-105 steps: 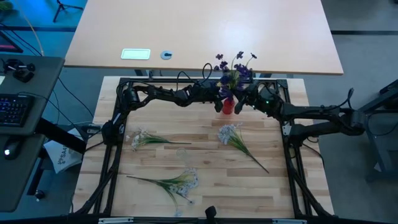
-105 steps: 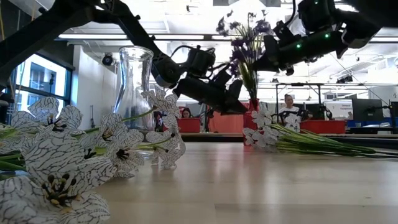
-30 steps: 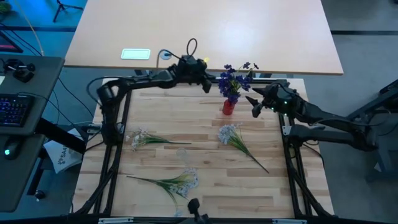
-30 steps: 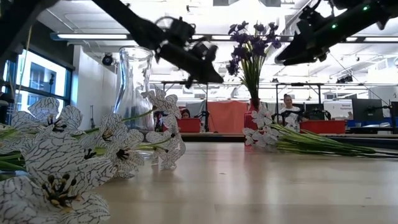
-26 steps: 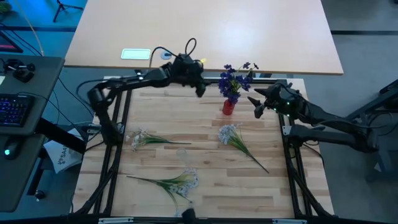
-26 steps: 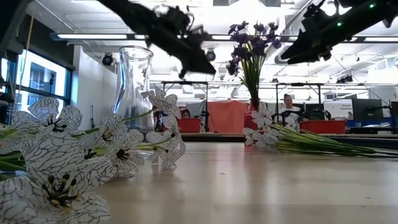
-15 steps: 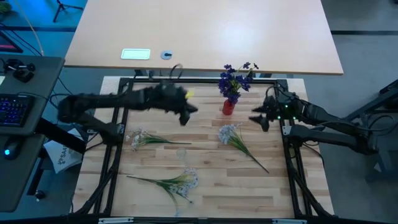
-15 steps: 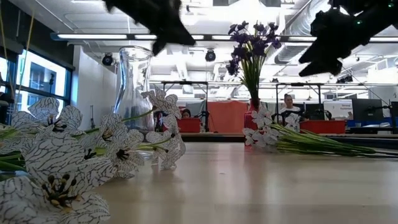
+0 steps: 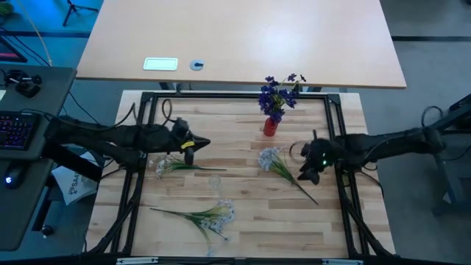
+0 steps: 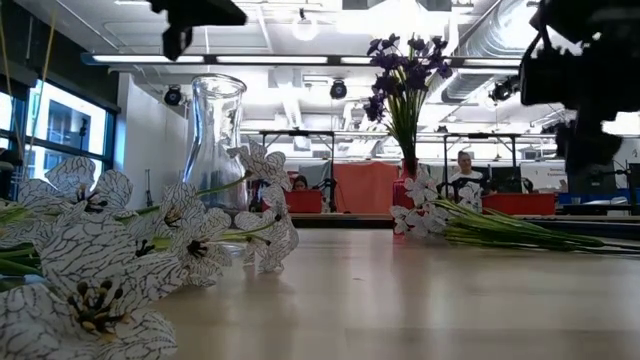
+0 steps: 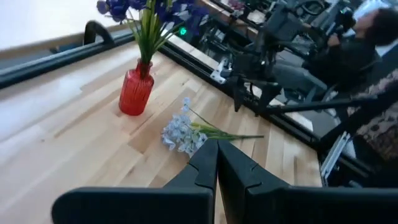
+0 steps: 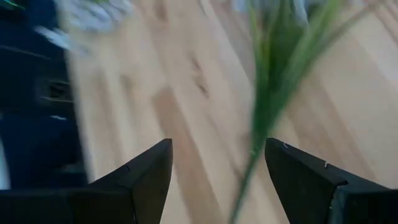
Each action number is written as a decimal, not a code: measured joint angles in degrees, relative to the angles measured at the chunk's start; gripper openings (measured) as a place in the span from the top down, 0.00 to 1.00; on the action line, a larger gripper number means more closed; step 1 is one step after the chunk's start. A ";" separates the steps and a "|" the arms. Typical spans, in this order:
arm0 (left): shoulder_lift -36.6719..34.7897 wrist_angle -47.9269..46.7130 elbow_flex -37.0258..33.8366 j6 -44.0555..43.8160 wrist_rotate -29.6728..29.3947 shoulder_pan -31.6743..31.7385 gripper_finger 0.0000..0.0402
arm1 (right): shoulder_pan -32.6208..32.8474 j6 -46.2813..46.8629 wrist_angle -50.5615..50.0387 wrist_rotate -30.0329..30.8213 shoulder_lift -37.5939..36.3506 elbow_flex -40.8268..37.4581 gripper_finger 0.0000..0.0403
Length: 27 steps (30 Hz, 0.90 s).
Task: Sort flowers into vase by color
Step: Put the top right white flowers into the transparent vase
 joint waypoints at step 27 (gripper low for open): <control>-10.71 -7.05 -5.05 2.22 -0.01 -10.24 1.00 | 13.47 16.81 2.94 21.00 44.63 13.05 0.42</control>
